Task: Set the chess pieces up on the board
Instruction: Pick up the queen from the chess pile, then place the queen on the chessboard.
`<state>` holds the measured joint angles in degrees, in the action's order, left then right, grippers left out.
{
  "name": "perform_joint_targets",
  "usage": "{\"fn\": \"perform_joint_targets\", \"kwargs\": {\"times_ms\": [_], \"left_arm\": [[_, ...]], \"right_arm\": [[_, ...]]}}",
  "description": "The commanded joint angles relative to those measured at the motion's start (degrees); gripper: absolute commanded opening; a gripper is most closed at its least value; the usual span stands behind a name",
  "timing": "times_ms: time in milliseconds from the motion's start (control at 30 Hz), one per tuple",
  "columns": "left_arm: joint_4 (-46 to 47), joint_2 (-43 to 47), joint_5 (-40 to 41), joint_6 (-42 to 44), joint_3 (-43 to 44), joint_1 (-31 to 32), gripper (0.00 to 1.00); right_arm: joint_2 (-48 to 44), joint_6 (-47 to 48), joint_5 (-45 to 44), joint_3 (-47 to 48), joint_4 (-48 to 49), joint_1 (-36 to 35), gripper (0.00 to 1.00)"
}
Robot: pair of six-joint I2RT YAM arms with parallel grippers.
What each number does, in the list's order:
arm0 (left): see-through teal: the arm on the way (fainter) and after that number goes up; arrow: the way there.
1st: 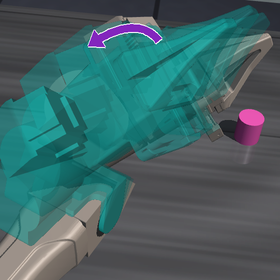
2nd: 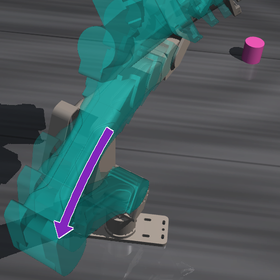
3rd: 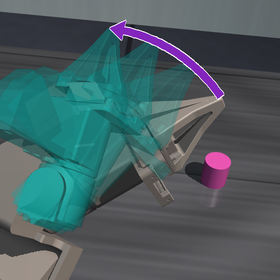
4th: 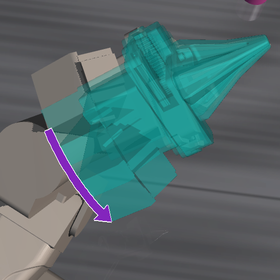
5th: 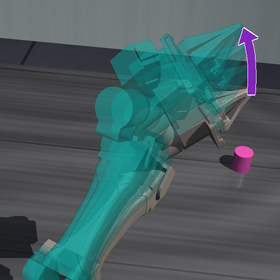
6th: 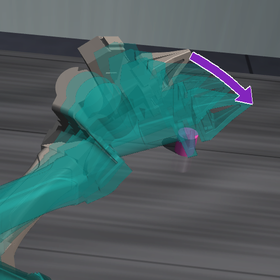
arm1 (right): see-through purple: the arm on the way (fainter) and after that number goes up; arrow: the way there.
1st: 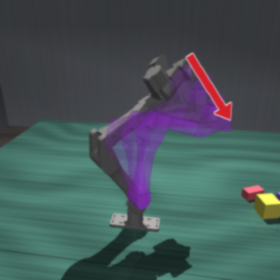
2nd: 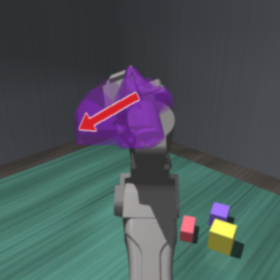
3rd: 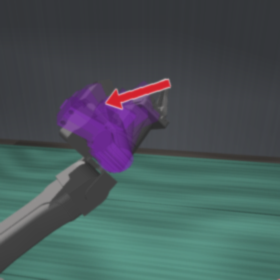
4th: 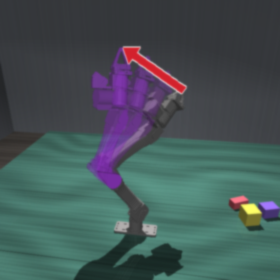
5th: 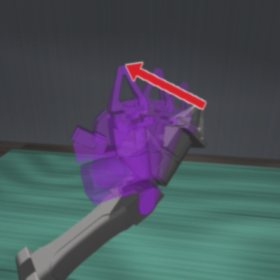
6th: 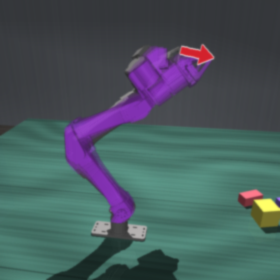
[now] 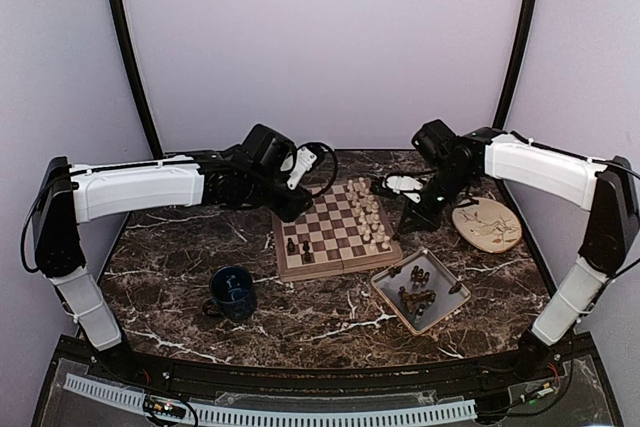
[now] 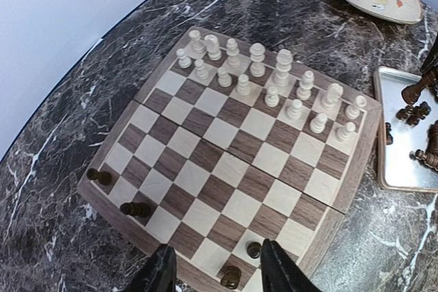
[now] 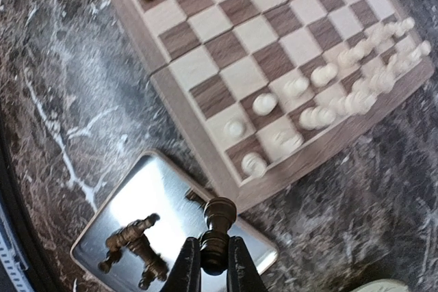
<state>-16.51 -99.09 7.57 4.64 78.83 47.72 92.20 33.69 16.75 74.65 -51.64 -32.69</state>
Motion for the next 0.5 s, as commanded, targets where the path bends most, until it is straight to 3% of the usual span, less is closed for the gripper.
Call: {"fn": "perform_joint_targets", "kwargs": {"times_ms": [0,300,467], "left_arm": [[-0.22,4.31,5.37,-2.78,1.43,-1.99,0.45],[2.51,8.92,0.19,-7.52,-0.60,-7.43,0.47],[3.82,11.06,1.78,-8.78,-1.89,-8.63,0.48]], "right_arm": [[5.97,-2.33,-3.93,9.71,0.70,-3.17,0.01],[20.47,-4.20,-5.08,27.38,-1.89,-10.76,0.03],[28.64,-4.26,-6.40,35.80,-4.14,-13.33,0.03]]}}
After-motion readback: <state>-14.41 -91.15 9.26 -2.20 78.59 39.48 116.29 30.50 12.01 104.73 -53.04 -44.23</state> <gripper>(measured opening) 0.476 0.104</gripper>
